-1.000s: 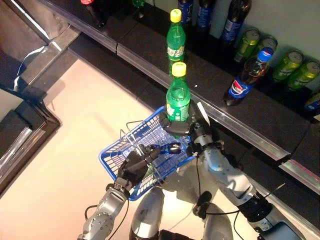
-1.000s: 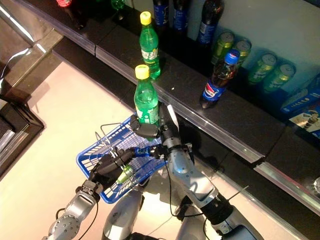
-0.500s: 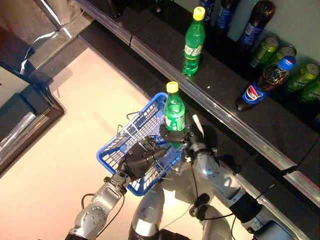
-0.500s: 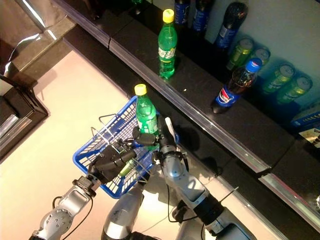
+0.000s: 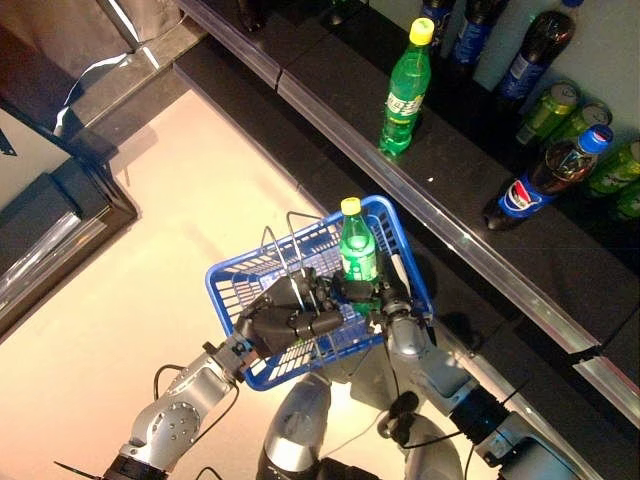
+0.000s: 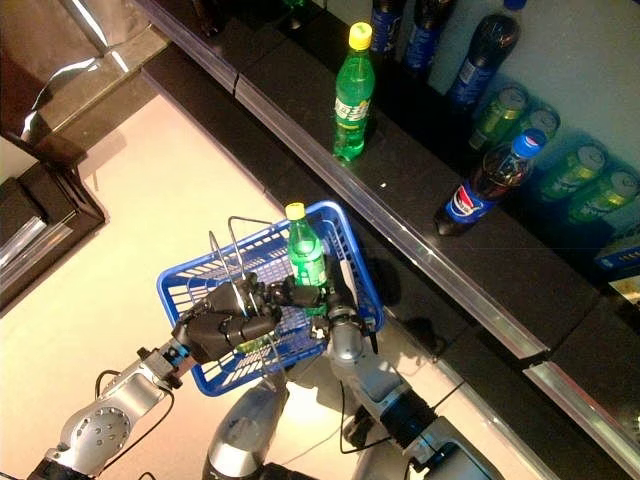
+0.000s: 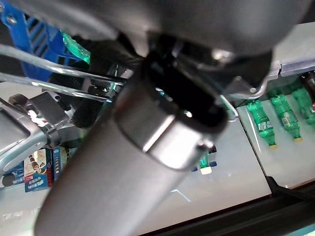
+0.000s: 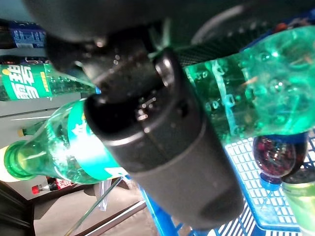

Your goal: Pick up the drink and place into the basket.

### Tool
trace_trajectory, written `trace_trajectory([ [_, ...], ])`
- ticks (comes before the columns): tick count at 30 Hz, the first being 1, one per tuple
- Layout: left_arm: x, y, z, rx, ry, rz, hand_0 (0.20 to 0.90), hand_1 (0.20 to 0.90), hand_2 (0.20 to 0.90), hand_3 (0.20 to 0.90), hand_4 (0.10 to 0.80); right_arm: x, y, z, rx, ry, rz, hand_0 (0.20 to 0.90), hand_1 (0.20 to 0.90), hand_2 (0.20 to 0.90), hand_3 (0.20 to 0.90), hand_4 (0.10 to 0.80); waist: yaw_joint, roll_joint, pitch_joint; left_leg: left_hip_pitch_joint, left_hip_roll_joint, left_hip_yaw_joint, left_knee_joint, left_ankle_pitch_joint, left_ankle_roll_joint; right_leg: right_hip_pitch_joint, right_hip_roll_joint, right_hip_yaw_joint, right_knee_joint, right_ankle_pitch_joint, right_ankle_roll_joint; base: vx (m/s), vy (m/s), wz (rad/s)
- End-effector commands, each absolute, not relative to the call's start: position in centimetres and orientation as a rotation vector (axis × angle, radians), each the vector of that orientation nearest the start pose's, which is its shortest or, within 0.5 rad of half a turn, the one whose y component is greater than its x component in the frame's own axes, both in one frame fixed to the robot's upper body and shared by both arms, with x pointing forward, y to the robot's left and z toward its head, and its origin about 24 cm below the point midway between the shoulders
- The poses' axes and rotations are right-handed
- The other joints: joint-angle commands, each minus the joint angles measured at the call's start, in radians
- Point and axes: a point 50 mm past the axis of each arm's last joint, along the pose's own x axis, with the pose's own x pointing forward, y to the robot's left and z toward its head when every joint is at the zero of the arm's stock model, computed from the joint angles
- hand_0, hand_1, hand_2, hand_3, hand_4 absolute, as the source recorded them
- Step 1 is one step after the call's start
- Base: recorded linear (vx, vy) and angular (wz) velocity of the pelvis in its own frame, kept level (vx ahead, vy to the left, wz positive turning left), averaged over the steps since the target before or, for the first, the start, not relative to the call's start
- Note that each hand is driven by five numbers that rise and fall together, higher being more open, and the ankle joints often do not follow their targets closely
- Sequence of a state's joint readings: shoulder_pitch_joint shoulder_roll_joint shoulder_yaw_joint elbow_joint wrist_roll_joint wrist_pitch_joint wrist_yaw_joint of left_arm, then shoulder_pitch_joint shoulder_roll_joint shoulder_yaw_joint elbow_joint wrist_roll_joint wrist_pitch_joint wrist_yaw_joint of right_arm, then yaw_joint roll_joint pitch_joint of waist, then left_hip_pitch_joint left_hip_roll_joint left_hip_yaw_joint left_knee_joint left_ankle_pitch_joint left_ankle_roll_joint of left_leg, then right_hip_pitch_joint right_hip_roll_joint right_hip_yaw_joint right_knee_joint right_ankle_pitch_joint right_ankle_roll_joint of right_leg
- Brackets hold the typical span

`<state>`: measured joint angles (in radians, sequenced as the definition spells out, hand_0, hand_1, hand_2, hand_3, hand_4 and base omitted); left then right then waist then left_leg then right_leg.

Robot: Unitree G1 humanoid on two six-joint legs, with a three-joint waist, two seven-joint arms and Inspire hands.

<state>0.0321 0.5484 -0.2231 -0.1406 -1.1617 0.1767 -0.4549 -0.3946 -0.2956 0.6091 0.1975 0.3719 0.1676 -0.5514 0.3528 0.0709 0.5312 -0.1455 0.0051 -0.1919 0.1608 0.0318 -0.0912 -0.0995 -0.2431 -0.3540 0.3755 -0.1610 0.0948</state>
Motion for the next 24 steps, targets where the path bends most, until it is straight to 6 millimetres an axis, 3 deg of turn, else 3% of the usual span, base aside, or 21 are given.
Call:
trace_trajectory([
  [1,19.6,12.3,20.0,-0.658,-0.609,-1.350,0.300,0.300,0.300,0.200,0.100,29.8,-4.0,10.6,-0.029,-0.171,0.145,0.300,0.300,0.300,0.200,0.100,-0.017,-0.024,-0.176,-0.034,-0.047,0.011,0.115,-0.048,0.056,0.110,0.035,0.016,-0.150,0.083,-0.052,0.000,0.000,0.00],
  [10,19.0,10.8,21.1,-0.544,-0.633,-1.486,0.300,0.300,0.300,0.200,0.100,29.4,-3.1,6.4,-0.064,0.010,0.169,0.300,0.300,0.300,0.200,0.100,-0.019,-0.023,-0.173,-0.044,-0.047,0.013,0.114,-0.044,0.057,0.101,0.029,0.016,-0.146,0.087,-0.047,0.000,0.000,0.00],
  [24,18.9,10.2,21.7,-0.520,-0.651,-1.521,0.300,0.300,0.300,0.200,0.100,28.7,-2.7,3.0,-0.115,0.160,0.195,0.300,0.300,0.300,0.200,0.100,-0.014,-0.021,-0.160,-0.060,-0.054,0.007,0.116,-0.042,0.058,0.082,0.021,0.012,-0.137,0.094,-0.040,0.000,0.000,0.00],
])
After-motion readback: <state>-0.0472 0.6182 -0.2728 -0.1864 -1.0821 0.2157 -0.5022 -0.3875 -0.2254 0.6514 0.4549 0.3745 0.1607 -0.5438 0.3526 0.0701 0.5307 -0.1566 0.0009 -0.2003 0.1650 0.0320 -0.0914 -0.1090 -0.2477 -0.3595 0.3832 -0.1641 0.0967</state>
